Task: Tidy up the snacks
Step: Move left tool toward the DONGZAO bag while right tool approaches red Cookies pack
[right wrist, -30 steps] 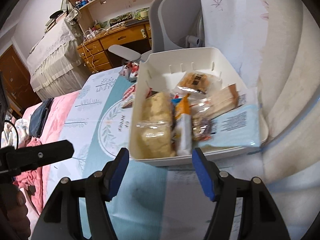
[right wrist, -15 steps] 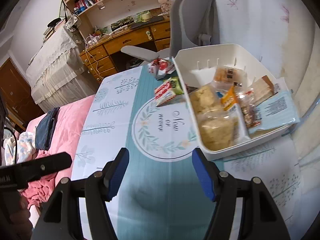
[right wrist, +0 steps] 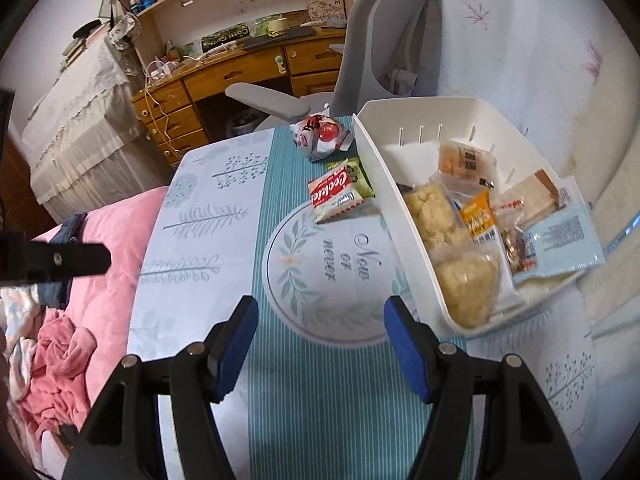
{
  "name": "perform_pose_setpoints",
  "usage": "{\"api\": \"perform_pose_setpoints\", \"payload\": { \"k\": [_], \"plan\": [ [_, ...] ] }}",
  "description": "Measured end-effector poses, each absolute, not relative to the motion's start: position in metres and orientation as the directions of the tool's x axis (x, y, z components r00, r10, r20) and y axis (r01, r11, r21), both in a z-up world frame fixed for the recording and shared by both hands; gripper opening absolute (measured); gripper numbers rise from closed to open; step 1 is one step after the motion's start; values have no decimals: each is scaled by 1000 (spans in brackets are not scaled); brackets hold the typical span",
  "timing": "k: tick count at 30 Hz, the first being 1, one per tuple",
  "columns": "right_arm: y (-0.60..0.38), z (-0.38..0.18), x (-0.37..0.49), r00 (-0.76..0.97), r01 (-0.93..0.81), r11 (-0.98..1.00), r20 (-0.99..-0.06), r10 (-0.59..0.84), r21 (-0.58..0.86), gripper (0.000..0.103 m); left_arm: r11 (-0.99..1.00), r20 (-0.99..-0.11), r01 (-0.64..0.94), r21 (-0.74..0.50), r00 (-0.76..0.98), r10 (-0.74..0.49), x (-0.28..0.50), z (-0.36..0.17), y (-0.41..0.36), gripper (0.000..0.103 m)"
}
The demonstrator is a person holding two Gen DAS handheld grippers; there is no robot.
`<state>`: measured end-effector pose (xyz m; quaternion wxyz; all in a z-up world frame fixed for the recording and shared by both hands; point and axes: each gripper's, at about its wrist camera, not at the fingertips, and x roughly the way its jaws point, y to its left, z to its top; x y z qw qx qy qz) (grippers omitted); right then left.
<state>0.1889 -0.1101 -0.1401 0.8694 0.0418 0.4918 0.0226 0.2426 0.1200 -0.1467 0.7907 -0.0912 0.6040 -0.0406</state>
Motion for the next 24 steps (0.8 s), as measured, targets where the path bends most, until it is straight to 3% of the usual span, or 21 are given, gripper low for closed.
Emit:
{"api": "perform_pose_setpoints", "payload": {
  "k": [11,24],
  "plan": [
    [-94,-154,259,584,-34,999,-811,34,17,72,986,-949,-60,-156,285,-133,358,-152,97,94],
    [-70,-208,312,640,-70,975,-759,-119,-212,71,955,-921,-85,-283,300,-246,475,-197,63,94]
  ]
}}
